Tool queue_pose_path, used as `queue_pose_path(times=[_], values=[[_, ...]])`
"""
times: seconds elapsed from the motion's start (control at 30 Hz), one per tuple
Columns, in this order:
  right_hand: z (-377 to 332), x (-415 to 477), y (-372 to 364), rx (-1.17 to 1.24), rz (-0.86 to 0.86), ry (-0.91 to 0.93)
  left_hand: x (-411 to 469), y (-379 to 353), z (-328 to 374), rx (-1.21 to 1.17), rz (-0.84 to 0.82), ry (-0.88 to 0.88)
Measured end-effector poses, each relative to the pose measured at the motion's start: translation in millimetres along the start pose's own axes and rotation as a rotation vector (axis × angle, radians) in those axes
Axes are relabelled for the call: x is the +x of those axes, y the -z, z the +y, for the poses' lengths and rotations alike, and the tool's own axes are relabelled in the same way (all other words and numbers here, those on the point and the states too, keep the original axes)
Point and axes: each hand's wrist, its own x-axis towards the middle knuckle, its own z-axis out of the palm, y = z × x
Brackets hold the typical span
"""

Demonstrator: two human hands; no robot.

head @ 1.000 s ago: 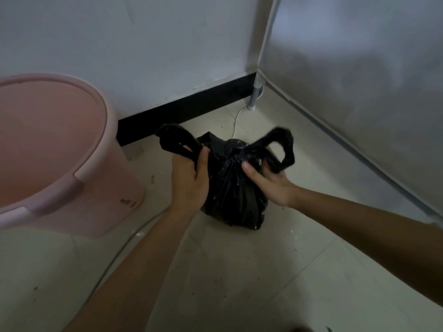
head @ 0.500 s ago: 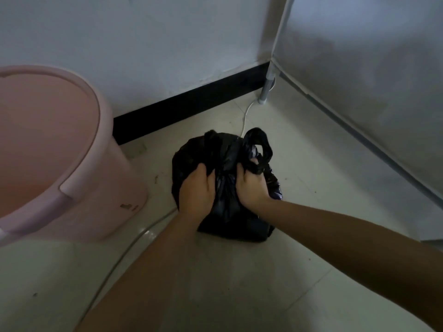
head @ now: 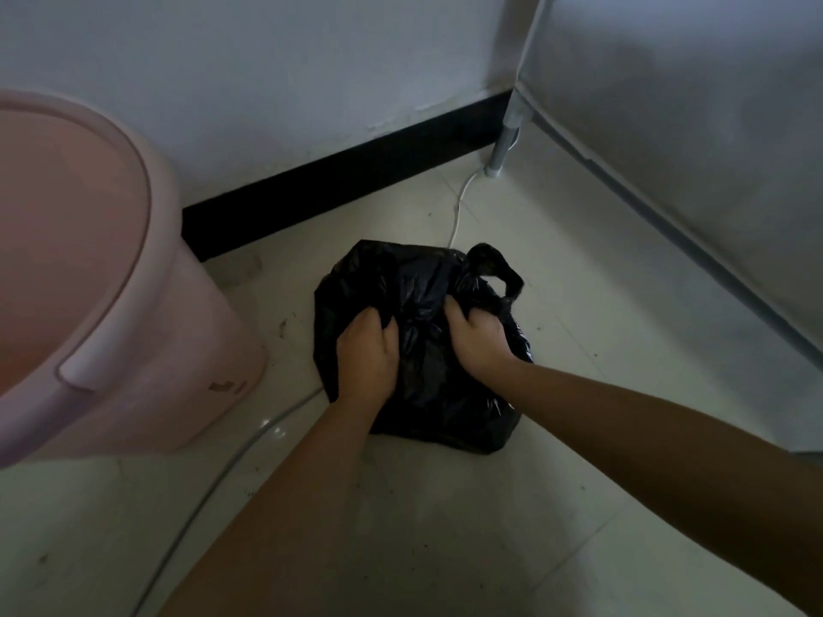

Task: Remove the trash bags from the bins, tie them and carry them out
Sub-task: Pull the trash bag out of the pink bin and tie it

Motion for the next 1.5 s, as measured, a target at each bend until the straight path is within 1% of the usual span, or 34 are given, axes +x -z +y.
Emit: queue_pose_path(times=[0.07, 0.1, 0.13, 0.2, 0.23, 0.27, 0.3, 0.33, 0.4, 0.43, 0.47, 0.53, 0.6, 0.67, 0.7, 0.73, 0.77, 0.83, 0.9, 0.97, 1.0, 1.03, 1.07, 1.1, 1.13, 1.2, 1.23, 1.3, 1.37, 1.43, 1.5], values=[[-8.5, -1.6, 9.8, 0.033, 0.042, -0.010, 2.3, 12.8, 17.8, -0.220, -0.015, 0.212], [-14.0, -1.5, 14.9, 0.054, 0.086, 0.007, 3.6, 20.0, 29.7, -0.288, 0.015, 0.266], [-20.6, -2.4, 20.1, 0.080, 0.132, 0.035, 3.3, 28.6, 42.8, -0.314, 0.086, 0.237], [-33.5, -5.4, 29.7, 0.119, 0.200, 0.100, -1.2, 42.0, 63.3, -0.321, 0.227, 0.089], [-38.8, -7.1, 34.4, 0.113, 0.225, 0.131, -4.5, 46.3, 71.2, -0.338, 0.249, 0.047], [-42.7, -8.7, 39.9, 0.073, 0.248, 0.163, -7.6, 48.1, 78.0, -0.379, 0.236, 0.037], [-46.1, -11.2, 46.6, -0.005, 0.260, 0.198, -11.4, 48.7, 83.4, -0.434, 0.200, 0.043], [-47.6, -12.8, 52.6, -0.134, 0.259, 0.235, -15.6, 49.4, 89.2, -0.495, 0.148, 0.058], [-42.2, -11.1, 62.1, -0.464, 0.211, 0.291, -23.6, 49.3, 96.9, -0.582, 0.032, 0.072], [-38.1, -8.2, 66.0, -0.615, 0.183, 0.305, -28.0, 48.7, 98.7, -0.607, -0.029, 0.090], [-33.7, -4.9, 69.8, -0.701, 0.170, 0.294, -32.2, 47.4, 98.0, -0.616, -0.082, 0.121], [-25.4, 0.4, 78.6, -0.789, 0.172, 0.248, -39.6, 46.2, 91.5, -0.622, -0.124, 0.191], [-18.4, 4.1, 90.3, -0.884, 0.192, 0.227, -43.7, 49.6, 88.9, -0.642, -0.112, 0.266], [-14.1, 6.1, 102.0, -0.967, 0.218, 0.241, -47.0, 54.0, 92.9, -0.650, -0.104, 0.280], [-15.4, 5.8, 105.3, -0.971, 0.211, 0.261, -47.5, 56.7, 95.6, -0.653, -0.098, 0.274], [-20.5, 3.9, 106.2, -0.889, 0.191, 0.273, -47.4, 61.3, 99.9, -0.657, -0.086, 0.278], [-29.0, 1.1, 105.2, -0.720, 0.162, 0.274, -46.3, 66.4, 102.6, -0.668, -0.067, 0.284], [-53.2, -6.6, 101.3, -0.189, 0.083, 0.222, -41.1, 78.5, 105.6, -0.664, -0.014, 0.249], [-78.3, -17.6, 97.8, 0.353, -0.023, 0.148, -35.0, 91.1, 111.9, -0.675, 0.005, 0.181], [-94.1, -25.9, 98.7, 0.766, -0.138, 0.118, -31.5, 96.8, 117.8, -0.741, 0.012, 0.144], [-99.6, -30.3, 99.3, 0.910, -0.201, 0.109, -31.2, 97.9, 120.3, -0.766, 0.020, 0.141], [-102.7, -34.5, 99.2, 0.987, -0.257, 0.108, -31.3, 98.0, 121.5, -0.781, 0.026, 0.143], [-104.5, -38.2, 98.7, 0.990, -0.295, 0.118, -31.9, 98.1, 122.2, -0.780, 0.023, 0.140], [-104.3, -40.8, 97.6, 0.927, -0.322, 0.134, -32.5, 97.7, 121.1, -0.766, 0.012, 0.139], [-101.3, -41.9, 96.7, 0.805, -0.328, 0.163, -33.5, 97.4, 119.9, -0.757, 0.002, 0.146], [-91.1, -39.3, 93.7, 0.491, -0.278, 0.237, -32.7, 97.1, 117.7, -0.793, 0.023, 0.207], [-86.2, -37.7, 92.9, 0.383, -0.240, 0.242, -31.3, 96.7, 116.3, -0.840, 0.054, 0.262], [-81.3, -37.1, 92.9, 0.324, -0.219, 0.165, -28.8, 96.2, 112.2, -0.951, 0.094, 0.360], [-82.6, -36.9, 93.5, 0.271, -0.225, 0.119, -29.3, 99.5, 111.0, -1.042, 0.090, 0.399], [-82.0, -31.9, 93.2, 0.082, -0.189, 0.216, -30.1, 105.0, 112.2, -1.082, 0.067, 0.402], [-78.8, -26.7, 90.0, -0.144, -0.153, 0.391, -28.3, 109.5, 112.5, -1.016, 0.046, 0.364]])
